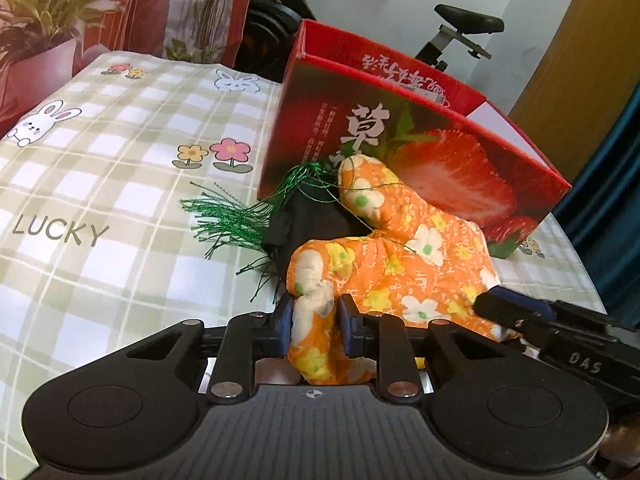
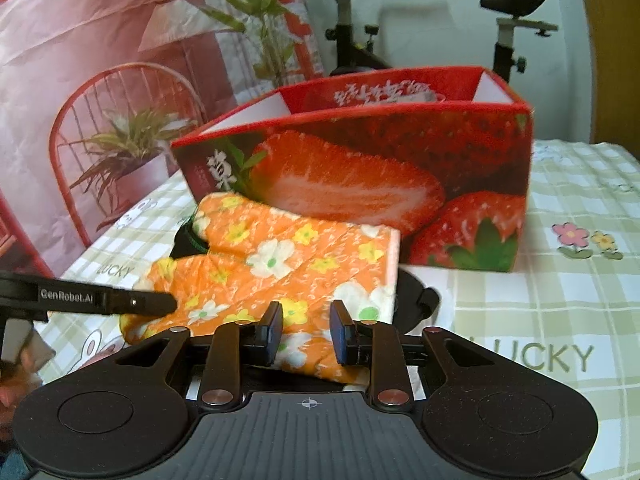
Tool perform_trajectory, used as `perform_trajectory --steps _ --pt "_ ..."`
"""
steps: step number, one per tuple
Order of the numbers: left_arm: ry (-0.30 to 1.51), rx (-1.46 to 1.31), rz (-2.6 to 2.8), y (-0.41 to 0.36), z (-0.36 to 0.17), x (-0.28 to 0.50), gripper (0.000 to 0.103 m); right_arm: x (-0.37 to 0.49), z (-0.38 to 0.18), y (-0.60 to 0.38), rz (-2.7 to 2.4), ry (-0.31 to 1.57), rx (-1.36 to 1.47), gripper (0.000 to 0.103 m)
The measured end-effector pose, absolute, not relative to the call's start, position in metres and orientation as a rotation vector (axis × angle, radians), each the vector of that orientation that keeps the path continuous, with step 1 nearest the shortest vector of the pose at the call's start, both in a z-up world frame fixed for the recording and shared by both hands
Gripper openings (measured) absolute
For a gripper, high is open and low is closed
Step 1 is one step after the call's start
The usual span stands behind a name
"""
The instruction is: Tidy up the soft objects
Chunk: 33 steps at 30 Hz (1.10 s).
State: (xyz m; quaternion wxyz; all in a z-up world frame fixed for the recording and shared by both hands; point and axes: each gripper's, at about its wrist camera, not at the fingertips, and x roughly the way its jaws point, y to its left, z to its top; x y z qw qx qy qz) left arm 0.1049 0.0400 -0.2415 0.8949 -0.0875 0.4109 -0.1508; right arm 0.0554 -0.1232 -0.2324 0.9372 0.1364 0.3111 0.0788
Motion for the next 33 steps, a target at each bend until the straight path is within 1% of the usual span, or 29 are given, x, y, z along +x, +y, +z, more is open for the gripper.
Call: perform_trajectory --steps 5,13,21,23,26,27,28,29,31,33 --pt "0.869 -0.176 -0.306 0.039 -0.246 0.106 0.027 0.053 -0.228 -0.136 0.099 0.577 0.335 0.034" --pt "0.877 -0.181 -0.301 0.038 -0.251 0.107 0.030 0.059 -0.239 -0.144 0.068 0.616 0.389 0.044" --pt "0.879 -0.186 -0.301 0.038 -0.253 0.108 0.031 0.060 -0.247 -0.144 0.101 0.646 0.433 0.044" --pt "0.880 -0.188 -0.301 0.038 -0.253 0.108 0.032 0.060 -0.246 -0.143 0.107 0.645 0.431 0.043" --pt "0.881 -0.191 -0.301 0.039 -0.254 0.108 0.032 0.058 -0.242 -0.141 0.112 0.628 0.403 0.032" --pt "0.881 -0.190 -0.301 0.039 -0.254 0.108 0.032 0.057 -0.239 -0.138 0.115 0.616 0.383 0.026" --pt "0.881 -0.190 -0.301 0.038 -0.254 0.108 0.032 0.055 -0.235 -0.135 0.119 0.596 0.355 0.021" --pt "0.881 -0.190 -0.301 0.039 -0.254 0.108 0.032 0.054 -0.231 -0.133 0.125 0.578 0.334 0.020" --pt "0.881 -0.190 -0.301 0.039 -0.254 0.108 0.032 0.050 -0.223 -0.126 0.142 0.529 0.280 0.012" --pt "0.881 -0.189 -0.302 0.039 -0.254 0.108 0.032 0.047 -0.218 -0.119 0.181 0.498 0.229 0.011"
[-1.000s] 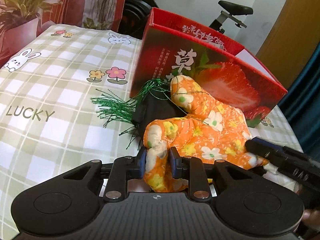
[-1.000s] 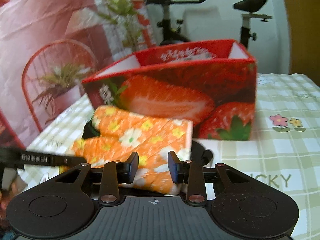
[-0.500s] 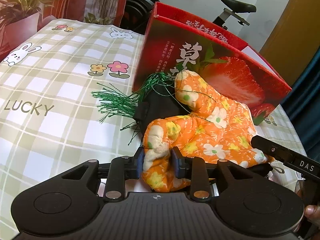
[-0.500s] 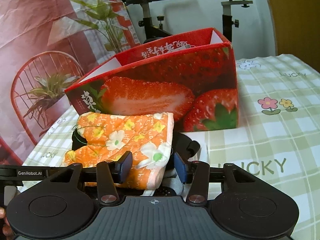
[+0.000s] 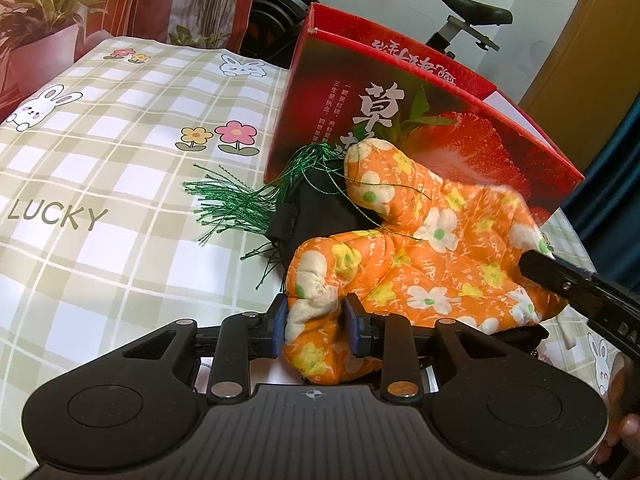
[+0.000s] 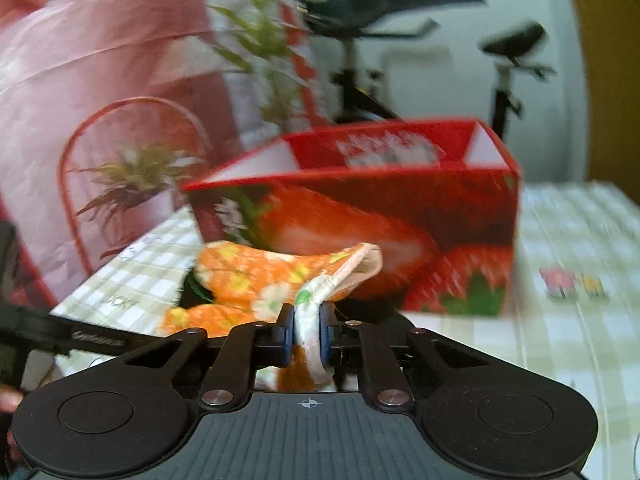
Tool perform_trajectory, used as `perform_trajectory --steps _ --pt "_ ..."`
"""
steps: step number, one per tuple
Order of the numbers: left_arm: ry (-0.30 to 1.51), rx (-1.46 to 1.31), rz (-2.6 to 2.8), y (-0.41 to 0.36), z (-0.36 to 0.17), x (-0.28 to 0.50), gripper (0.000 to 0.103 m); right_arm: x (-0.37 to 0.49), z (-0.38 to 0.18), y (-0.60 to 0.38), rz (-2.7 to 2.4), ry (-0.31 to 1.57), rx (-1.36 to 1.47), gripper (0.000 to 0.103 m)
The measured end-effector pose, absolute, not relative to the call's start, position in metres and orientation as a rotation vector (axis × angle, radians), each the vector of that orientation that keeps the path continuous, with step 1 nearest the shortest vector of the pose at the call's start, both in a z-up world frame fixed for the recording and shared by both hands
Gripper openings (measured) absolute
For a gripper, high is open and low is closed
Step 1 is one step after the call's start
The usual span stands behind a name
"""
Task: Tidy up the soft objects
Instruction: 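Lift the orange floral cloth and carry it over the red box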
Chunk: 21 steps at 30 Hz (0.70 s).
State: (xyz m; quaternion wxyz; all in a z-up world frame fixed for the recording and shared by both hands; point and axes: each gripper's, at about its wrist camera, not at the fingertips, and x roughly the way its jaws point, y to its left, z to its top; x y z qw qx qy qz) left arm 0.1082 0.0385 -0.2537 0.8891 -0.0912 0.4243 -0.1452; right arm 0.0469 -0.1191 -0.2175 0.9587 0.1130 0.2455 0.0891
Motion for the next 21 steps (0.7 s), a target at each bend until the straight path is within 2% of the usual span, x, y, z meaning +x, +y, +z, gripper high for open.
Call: perform_trajectory --steps 13,15,19,21 --pt "0.880 -0.191 -0.304 0.039 -0.254 0.108 0.032 0.048 -0.219 -0.112 0.242 0.527 0.202 0.010" --pt "0.877 -0.193 -0.308 0.039 -0.253 0.108 0.030 0.048 -0.220 -0.113 0.238 0.532 0.211 0.010" --pt "0.853 -0.190 -0.333 0.040 -0.244 0.104 0.019 0.046 -0.216 -0.119 0.224 0.517 0.228 0.008" --pt "0.822 -0.188 -0.351 0.041 -0.234 0.101 0.017 0.043 -0.210 -0.123 0.215 0.491 0.231 0.008"
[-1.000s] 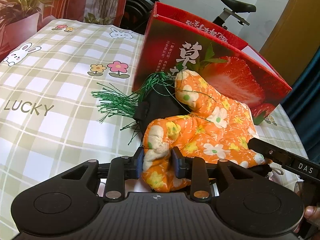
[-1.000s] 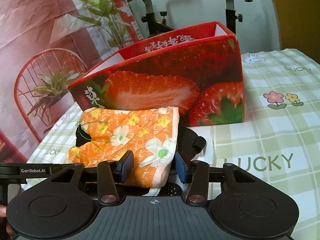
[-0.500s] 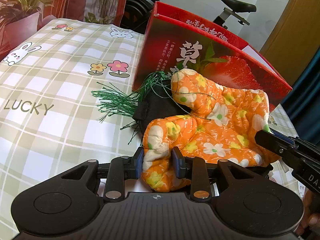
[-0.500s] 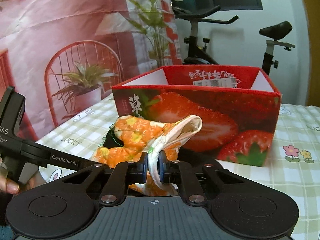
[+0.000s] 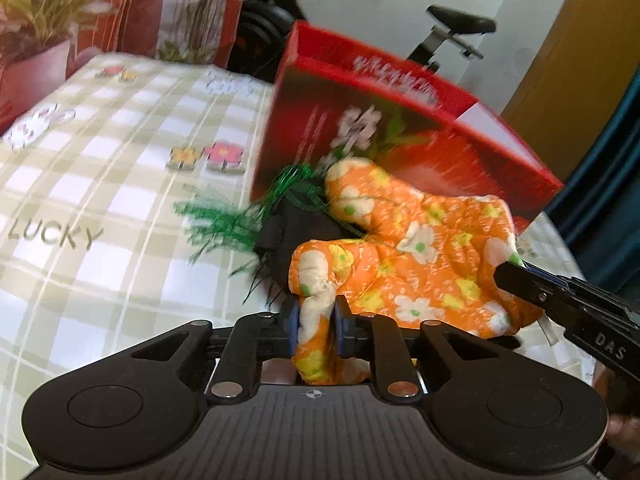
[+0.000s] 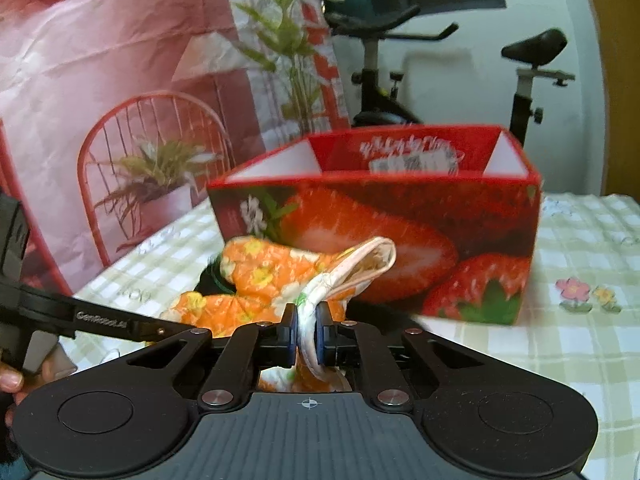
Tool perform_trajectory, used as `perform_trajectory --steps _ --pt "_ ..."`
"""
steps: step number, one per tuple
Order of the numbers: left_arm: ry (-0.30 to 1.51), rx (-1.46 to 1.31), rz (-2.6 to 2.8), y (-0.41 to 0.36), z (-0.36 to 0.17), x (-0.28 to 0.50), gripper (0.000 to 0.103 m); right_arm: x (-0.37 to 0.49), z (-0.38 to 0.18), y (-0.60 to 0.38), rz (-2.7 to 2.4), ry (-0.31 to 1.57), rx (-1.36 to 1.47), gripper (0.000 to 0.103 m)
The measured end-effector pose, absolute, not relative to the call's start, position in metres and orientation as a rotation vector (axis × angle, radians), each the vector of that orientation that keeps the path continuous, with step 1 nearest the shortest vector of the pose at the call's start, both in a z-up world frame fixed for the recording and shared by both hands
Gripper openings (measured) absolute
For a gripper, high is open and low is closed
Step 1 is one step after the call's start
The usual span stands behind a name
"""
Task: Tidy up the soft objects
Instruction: 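Lift the orange floral cloth and carry it over the red box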
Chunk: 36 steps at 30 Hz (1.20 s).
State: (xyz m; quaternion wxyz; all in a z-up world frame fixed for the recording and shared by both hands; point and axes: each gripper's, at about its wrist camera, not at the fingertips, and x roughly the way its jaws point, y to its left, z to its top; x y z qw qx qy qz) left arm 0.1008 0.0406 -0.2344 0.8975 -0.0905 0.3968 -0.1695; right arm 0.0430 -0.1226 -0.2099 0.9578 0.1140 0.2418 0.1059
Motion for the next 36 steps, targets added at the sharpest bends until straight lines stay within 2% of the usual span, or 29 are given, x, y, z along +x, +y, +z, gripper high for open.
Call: perform_trajectory --steps 13,23,28,36 --pt "0.579 -0.139 -0.471 0.029 -0.156 0.086 0.015 0.022 -0.143 -0.157 0.169 0.275 0.220 0.008" --pt "0.442 -0.131 -0.440 0.006 -0.108 0.138 0.015 0.072 -0.098 -0.184 0.157 0.207 0.189 0.008" --pt "0.451 -0.074 -0.403 -0.020 -0.103 0.181 0.015 0.121 -0.093 -0.194 0.128 0.237 0.183 0.008" --pt "0.668 -0.081 -0.398 -0.038 -0.137 0.239 0.015 0.183 -0.126 -0.201 0.105 0.429 0.183 0.008"
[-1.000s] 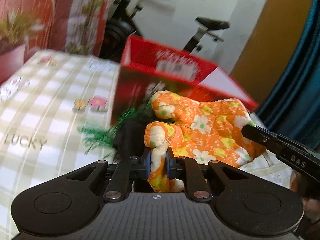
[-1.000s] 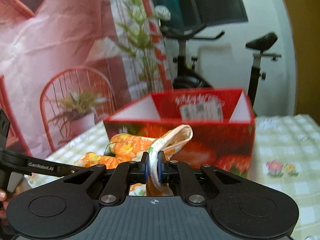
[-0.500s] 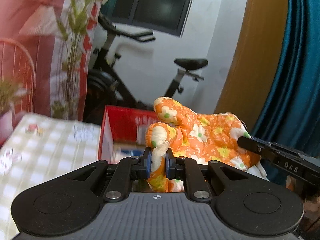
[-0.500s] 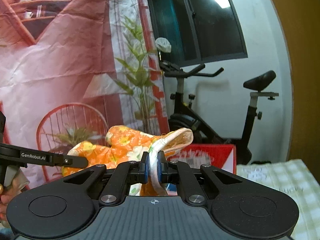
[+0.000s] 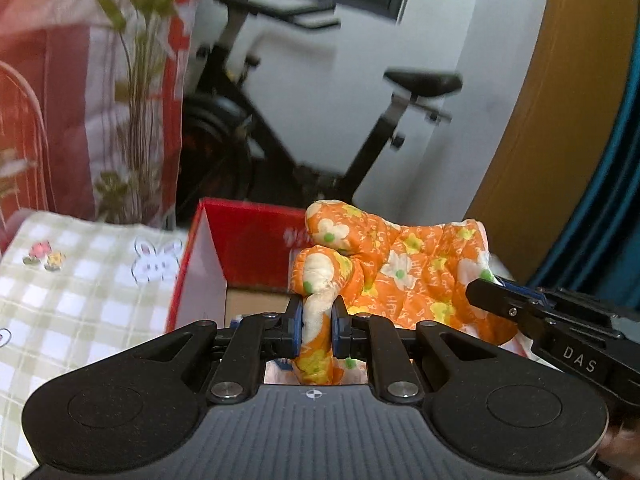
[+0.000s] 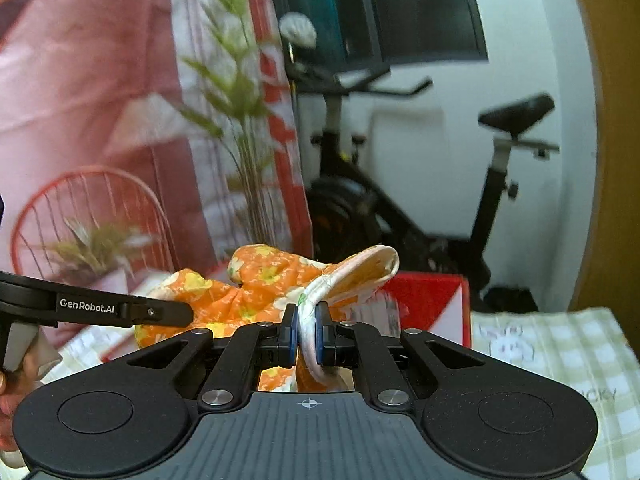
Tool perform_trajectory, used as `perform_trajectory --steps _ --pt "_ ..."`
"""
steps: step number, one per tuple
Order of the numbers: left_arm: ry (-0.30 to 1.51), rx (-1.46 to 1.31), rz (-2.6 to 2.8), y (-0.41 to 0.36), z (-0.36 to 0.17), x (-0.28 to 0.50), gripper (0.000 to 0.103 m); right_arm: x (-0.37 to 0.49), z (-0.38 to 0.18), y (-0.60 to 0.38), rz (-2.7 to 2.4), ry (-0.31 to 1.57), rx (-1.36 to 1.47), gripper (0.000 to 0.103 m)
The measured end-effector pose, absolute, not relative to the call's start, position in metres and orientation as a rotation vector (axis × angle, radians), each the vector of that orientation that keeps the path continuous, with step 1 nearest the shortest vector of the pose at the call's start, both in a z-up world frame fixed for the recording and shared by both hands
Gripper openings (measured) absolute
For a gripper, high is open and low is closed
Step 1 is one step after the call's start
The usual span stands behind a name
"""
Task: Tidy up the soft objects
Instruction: 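Lift the orange floral cloth and carry it over the red box, then lower the orange cloth into the box and open both grippers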
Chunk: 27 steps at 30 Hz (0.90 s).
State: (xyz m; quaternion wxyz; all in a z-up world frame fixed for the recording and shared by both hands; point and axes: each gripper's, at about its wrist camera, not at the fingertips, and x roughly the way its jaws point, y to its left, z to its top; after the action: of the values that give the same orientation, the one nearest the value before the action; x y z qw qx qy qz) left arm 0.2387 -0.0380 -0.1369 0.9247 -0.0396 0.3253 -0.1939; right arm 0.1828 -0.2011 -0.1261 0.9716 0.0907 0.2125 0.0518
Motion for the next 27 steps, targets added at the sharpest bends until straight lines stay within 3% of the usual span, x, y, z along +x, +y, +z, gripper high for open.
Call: perform_trajectory --steps 10,22,24,26,27 --pt "0.845 0.046 -0.416 -0.060 -0.174 0.262 0.015 0.217 -0.177 -0.208 0.058 0.659 0.245 0.008" --pt "0.900 0.074 -0.409 -0.065 -0.185 0.263 0.016 0.221 -0.192 -0.200 0.050 0.726 0.237 0.008" --pt "0.898 0.074 -0.407 -0.064 -0.184 0.263 0.023 0.221 -0.191 -0.199 0.038 0.726 0.225 0.012" --pt "0.893 0.071 -0.416 -0.064 -0.182 0.263 0.050 0.219 -0.187 -0.200 0.026 0.720 0.204 0.018" --pt "0.884 0.068 -0.423 -0.063 -0.179 0.261 0.056 0.218 -0.185 -0.198 0.014 0.714 0.181 0.023"
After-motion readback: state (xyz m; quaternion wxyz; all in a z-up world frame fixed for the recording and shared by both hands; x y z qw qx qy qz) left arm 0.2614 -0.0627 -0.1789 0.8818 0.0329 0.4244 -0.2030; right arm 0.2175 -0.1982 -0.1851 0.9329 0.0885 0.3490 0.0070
